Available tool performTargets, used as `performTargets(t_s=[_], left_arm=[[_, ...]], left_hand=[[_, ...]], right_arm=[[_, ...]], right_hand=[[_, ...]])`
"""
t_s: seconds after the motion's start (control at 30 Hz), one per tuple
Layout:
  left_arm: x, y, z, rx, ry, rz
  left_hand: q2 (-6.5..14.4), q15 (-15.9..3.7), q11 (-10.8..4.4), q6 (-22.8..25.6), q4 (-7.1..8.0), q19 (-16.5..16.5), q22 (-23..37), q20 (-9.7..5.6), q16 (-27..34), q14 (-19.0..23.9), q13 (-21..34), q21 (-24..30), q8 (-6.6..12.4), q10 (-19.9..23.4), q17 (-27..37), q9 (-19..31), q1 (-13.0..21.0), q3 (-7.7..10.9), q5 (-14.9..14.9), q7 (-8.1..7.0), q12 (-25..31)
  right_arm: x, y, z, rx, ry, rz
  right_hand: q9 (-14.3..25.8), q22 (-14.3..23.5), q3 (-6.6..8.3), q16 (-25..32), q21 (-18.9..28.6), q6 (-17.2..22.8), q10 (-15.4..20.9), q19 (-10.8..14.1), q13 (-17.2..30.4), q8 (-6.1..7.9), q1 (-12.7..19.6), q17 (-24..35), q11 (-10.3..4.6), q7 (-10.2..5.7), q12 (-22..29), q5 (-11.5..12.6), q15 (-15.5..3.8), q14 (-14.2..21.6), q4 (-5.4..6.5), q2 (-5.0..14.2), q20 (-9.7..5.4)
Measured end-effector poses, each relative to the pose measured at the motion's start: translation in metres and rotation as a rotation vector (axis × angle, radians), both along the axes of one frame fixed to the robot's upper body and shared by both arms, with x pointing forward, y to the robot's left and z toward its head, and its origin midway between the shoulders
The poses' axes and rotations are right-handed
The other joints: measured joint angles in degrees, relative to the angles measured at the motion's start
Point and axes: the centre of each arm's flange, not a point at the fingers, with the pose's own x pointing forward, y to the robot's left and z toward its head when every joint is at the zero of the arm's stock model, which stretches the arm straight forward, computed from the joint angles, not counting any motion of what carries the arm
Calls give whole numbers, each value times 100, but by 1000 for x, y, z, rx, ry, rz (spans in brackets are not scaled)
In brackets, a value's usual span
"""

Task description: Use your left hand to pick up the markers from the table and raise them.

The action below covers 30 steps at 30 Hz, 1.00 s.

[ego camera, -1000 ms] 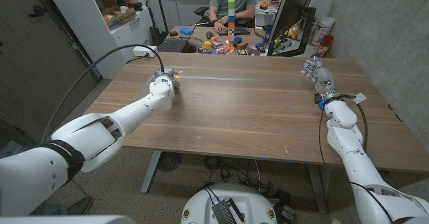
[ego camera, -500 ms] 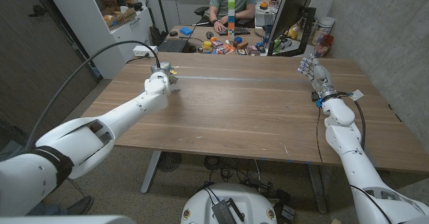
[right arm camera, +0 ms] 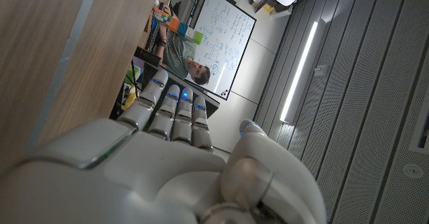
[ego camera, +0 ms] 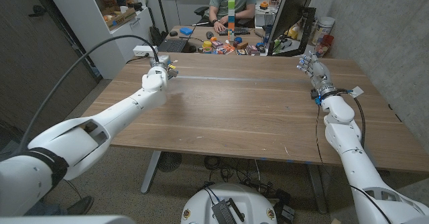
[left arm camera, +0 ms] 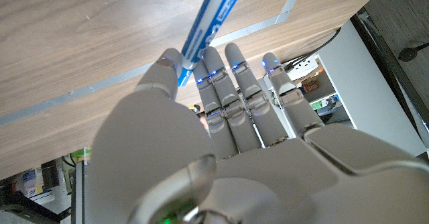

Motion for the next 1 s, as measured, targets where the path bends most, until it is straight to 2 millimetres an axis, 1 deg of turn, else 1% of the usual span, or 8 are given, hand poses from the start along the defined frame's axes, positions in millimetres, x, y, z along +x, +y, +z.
performTargets(t_s=[0.13, 0.23, 0.27, 0.4, 0.63, 0.67, 0.97, 1.0], left_arm=[[-5, -2, 8, 7, -16, -9], [-10, -4, 15, 14, -27, -14], [-13, -4, 19, 17, -34, -16], [-19, -6, 31, 23, -52, -24], [-38, -7, 62, 29, -101, -40], [-41, -7, 66, 30, -108, -43], [-62, -5, 96, 54, -168, -57], [-62, -5, 96, 56, -168, -57]], left_hand=[[0, 0, 0, 0, 0, -30, 0, 30, 0, 0, 0, 0, -7, 0, 0, -1, 0, 0, -23, 0, -20], [-8, 0, 1, 0, 0, -17, 0, 43, 0, 0, 0, 1, -7, 0, 0, -2, -8, 0, -23, 0, -20], [-8, 0, 1, 0, 0, -9, 0, 51, 0, 0, 0, 1, -46, 0, 0, -2, -8, 0, -23, 0, -20], [-8, 28, 2, 0, 0, -9, 0, 51, 0, 28, 0, 1, -51, -1, 0, -3, -8, 0, -23, 0, -36], [-8, 47, 3, -1, 0, -9, 0, 51, 0, 47, 0, 1, -52, -1, 0, -6, -8, 0, -66, 0, -41], [-8, 47, 3, 0, 0, -9, 0, 51, 0, 47, 10, 1, -91, -1, 0, -6, -8, 0, -66, 0, -41], [-8, 72, 12, -1, 6, 13, 0, 72, 0, 72, 28, 1, -101, -10, 0, -4, -8, 41, -109, 1, -64], [-8, 72, 12, 0, 6, 21, 0, 80, 0, 72, 27, 1, -132, -10, 0, -3, -8, 41, -110, 1, -84]], right_arm=[[-2, 2, 2, -3, -5, 0], [-3, 3, 4, -6, -10, -1], [-4, 4, 5, -7, -13, -1], [-6, 5, 8, -10, -18, -3], [-11, 9, 13, -13, -32, -8], [-11, 10, 13, -13, -32, -9], [-18, 16, 18, -17, -49, -15], [-19, 17, 19, -18, -52, -14]], right_hand=[[0, 0, 0, 0, 0, 0, 0, 0, 0, 0, 0, 0, 0, 0, 0, 0, 0, 0, 0, 0, 0], [0, 0, 0, 0, 0, 0, 11, 32, 0, 0, 0, 0, 10, 0, 0, 0, 0, 0, 0, 0, 32], [0, 0, 0, 0, 0, 0, 21, 32, -1, 0, 0, -3, 20, 0, 0, 0, 0, 0, 0, 0, 32], [0, 0, 0, 0, 0, 0, 21, 32, -1, 0, 0, -13, 20, 0, 0, 0, 0, 0, 0, 0, 32], [0, 0, 0, 0, 1, 0, 21, 32, -1, 0, 0, -13, 20, 0, 0, 0, 0, 0, 0, 0, 32], [0, 0, 0, 0, 1, 0, 21, 32, -1, 0, 0, -13, 20, 0, 0, 0, 0, 0, 0, 0, 32], [0, 0, 0, 0, 1, 0, 21, 85, -1, 0, 0, -12, 20, 0, 0, 0, 0, 0, 0, 0, 40], [0, 0, 0, 0, 1, 0, 21, 105, -1, 0, 0, -13, 20, 0, 0, 0, 4, 4, 0, 0, 20]])
